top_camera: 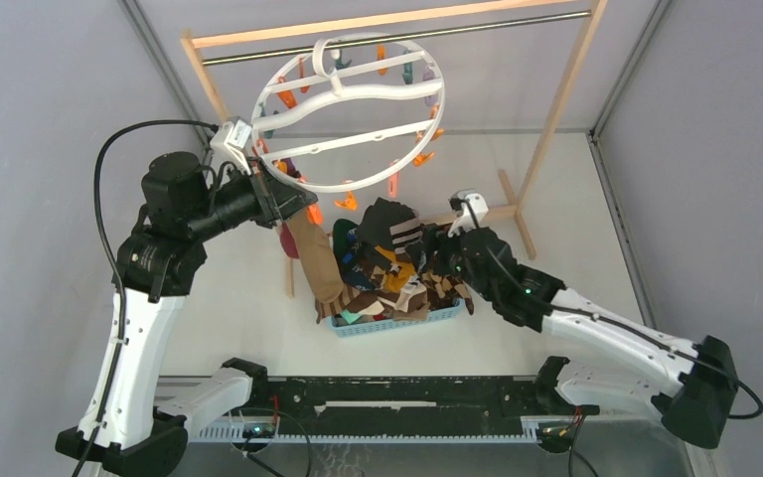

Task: Clip the socks to the hanger
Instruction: Pick up the sock from the bin.

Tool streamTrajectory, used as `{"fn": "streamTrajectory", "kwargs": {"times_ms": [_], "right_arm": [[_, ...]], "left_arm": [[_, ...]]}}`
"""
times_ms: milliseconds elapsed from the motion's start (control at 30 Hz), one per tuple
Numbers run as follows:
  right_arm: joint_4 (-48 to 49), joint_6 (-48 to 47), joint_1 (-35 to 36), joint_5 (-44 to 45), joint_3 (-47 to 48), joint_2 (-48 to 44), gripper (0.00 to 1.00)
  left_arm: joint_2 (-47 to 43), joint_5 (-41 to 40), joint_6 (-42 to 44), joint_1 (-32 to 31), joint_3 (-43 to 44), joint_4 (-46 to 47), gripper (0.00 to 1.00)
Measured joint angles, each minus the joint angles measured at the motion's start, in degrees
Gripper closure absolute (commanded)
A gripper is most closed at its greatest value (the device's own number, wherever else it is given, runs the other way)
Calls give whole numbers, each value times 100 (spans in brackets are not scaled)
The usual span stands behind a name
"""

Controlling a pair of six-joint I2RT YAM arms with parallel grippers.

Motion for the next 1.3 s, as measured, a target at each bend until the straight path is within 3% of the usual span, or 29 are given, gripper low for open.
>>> {"fn": "streamTrajectory", "kwargs": {"times_ms": [333, 600, 767, 967, 1133, 1300], "right_arm": [[1606, -118, 756, 1322, -9, 1515, 39], [2072, -201, 859, 2190, 57, 1923, 55], [2328, -267, 850, 2404, 74, 1982, 54], [2415, -341, 844, 2363, 186, 2114, 44], [2406, -339, 809, 2328, 317, 2264, 59], [2326, -205, 704, 2304, 334, 2328, 88]], "left_arm": [[0, -2, 103, 0, 2, -26, 100], [-2, 0, 149, 0, 0, -31, 100], [-2, 0, 157, 0, 2, -33, 100], [-2, 0, 197, 0, 2, -37, 100], [-2, 2, 199, 0, 2, -50, 100], [-2, 2, 201, 0, 2, -66, 100]]}}
